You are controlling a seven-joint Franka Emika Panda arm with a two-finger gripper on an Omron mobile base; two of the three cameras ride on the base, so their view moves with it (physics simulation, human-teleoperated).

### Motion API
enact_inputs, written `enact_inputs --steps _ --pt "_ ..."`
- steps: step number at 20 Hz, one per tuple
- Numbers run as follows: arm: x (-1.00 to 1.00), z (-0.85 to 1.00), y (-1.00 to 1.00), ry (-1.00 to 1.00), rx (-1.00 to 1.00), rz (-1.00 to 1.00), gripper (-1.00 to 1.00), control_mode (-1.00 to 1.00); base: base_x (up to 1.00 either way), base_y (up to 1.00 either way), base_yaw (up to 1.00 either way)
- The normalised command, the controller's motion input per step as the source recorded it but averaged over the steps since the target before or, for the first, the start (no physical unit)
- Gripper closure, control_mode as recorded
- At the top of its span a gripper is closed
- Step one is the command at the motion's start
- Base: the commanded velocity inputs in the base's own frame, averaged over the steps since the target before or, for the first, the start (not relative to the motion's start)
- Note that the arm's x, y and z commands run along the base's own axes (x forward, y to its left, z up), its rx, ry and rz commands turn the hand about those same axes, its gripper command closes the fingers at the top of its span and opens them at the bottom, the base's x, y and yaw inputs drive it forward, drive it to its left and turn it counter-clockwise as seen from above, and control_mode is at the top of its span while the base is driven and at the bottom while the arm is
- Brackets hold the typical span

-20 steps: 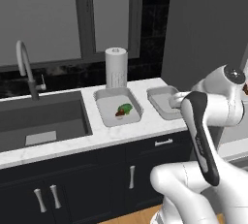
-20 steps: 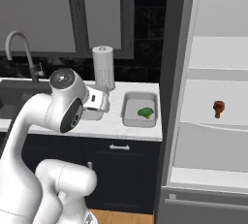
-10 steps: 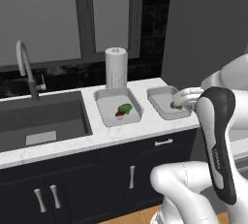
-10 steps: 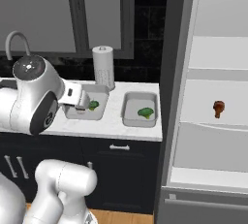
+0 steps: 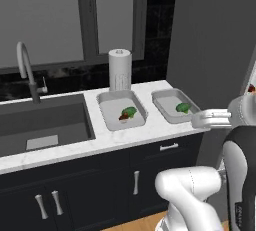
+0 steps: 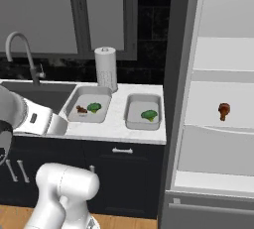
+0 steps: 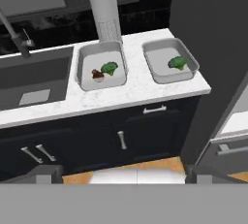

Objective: Place one broccoli and one chicken drumstick in each tupperware on the nearby counter, to pack two identical lunches.

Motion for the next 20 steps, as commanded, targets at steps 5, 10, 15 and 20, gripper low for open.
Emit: enact_inputs --steps 5,10,15,20 --pt "-0.30 0.00 0.00 -0.01 0.00 -0.10 -1.00 1.00 -0.33 0.00 -0.13" --pt "0.00 0.00 0.00 0.00 0.00 0.00 -1.00 1.00 -0.42 -0.15 -0.05" --pt "0.00 0.00 0.00 0.00 0.00 0.00 -1.00 1.00 -0.13 -0.43 0.22" --pt "0.00 0.00 0.00 0.00 0.00 0.00 -1.00 1.00 -0.03 -0.84 0.39"
